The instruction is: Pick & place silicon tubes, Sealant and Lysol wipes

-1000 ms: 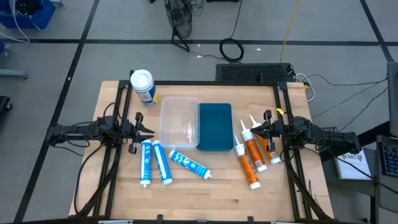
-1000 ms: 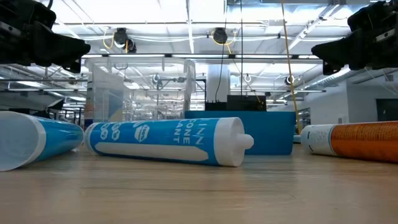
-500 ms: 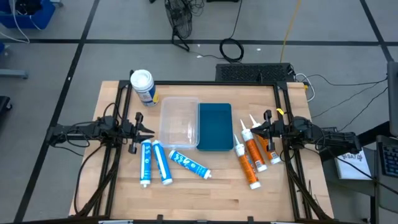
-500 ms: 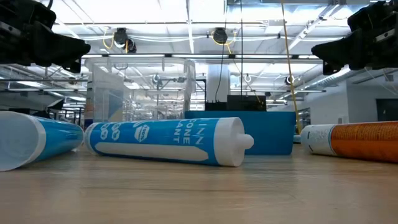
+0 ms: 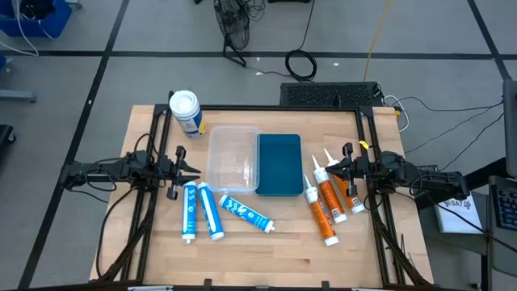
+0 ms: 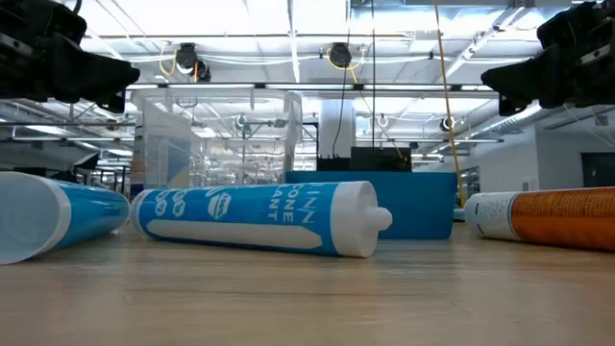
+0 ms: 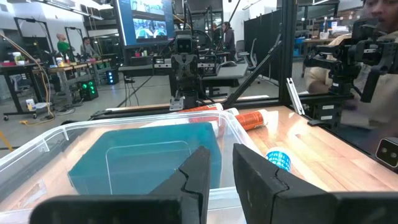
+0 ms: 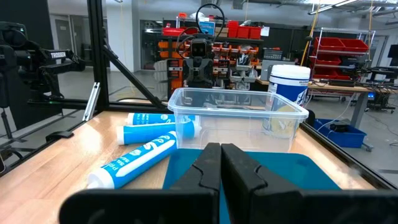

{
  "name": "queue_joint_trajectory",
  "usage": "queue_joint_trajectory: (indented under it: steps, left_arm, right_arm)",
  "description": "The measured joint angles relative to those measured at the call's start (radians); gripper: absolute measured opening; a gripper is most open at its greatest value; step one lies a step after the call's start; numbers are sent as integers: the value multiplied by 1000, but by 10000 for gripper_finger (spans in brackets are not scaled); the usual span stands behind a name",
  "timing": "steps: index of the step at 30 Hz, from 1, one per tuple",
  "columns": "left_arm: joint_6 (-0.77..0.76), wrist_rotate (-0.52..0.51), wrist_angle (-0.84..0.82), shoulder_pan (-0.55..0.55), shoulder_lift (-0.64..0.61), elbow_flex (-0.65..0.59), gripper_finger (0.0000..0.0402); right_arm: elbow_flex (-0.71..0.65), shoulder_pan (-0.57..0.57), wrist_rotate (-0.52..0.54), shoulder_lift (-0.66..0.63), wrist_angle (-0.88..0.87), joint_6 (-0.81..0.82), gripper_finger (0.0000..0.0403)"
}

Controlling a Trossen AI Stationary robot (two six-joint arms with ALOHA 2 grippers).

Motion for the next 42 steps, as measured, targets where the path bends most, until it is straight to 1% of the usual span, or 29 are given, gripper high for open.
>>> queue_joint_trajectory:
  steps: [24, 26, 31, 34, 38, 39, 40, 42]
  left_arm:
    - [0, 0, 0, 0, 0, 0, 76]
    - [0, 0, 0, 0, 0, 0, 76]
    - [0, 0, 0, 0, 0, 0, 76]
    - [0, 0, 0, 0, 0, 0, 76]
    - [0, 0, 0, 0, 0, 0, 76]
    - [0, 0, 0, 0, 0, 0, 76]
    - [0, 0, 0, 0, 0, 0, 76]
    - [0, 0, 0, 0, 0, 0, 76]
  right_arm:
    - [0, 0, 0, 0, 10, 6, 0]
    - [0, 0, 0, 0, 30, 50, 0]
    - [0, 0, -1, 0, 122, 276, 0]
    - [0, 0, -1, -1, 213, 306, 0]
    - [0, 0, 0, -1, 266, 306, 0]
    - [0, 0, 5, -1, 269, 300, 0]
    - [1, 0, 34, 3, 270, 291, 0]
    - [23, 0, 141, 14, 246, 294, 1]
